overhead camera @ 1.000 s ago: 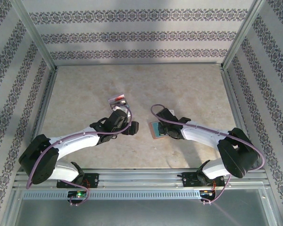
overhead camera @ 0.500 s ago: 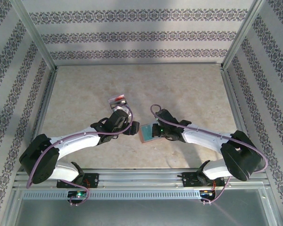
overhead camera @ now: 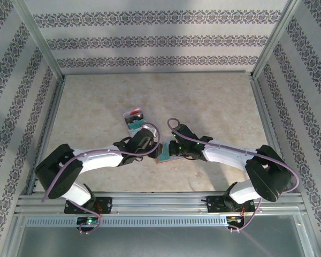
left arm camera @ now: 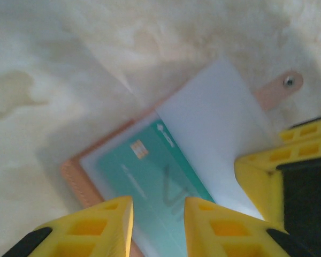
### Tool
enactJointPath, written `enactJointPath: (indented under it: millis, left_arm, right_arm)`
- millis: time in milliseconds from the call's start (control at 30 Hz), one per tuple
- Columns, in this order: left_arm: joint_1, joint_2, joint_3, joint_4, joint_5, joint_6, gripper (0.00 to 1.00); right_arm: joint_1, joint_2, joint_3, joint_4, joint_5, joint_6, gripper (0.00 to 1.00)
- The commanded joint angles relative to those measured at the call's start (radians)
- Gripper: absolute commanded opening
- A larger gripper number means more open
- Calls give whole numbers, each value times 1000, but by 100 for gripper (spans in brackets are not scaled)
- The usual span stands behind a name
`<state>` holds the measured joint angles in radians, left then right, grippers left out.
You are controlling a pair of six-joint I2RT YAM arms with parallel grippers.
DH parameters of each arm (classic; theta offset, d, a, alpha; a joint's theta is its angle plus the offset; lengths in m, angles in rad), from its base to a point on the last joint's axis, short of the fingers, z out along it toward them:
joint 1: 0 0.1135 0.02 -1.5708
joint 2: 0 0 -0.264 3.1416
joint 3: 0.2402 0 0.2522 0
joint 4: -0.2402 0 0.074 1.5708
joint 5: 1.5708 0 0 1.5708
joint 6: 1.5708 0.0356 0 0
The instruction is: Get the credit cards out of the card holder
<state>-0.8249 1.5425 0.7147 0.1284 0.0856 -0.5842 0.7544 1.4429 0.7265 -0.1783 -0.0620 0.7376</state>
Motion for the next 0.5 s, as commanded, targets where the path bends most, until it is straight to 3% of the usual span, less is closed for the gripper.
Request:
enactJointPath:
  millis: [0,233,467]
  left_arm:
    - [-23,48,21,100,48,-35,32]
    - [-23,121,27,85,35,-44,29]
    - [-19,127,14,55,12,-51,28]
  right_arm:
    - [-12,10,-9,23,10,23,11]
    - [-43,-16,-23,-27,59,5,21]
    - [-132,7,-77,-72,112,-50,24]
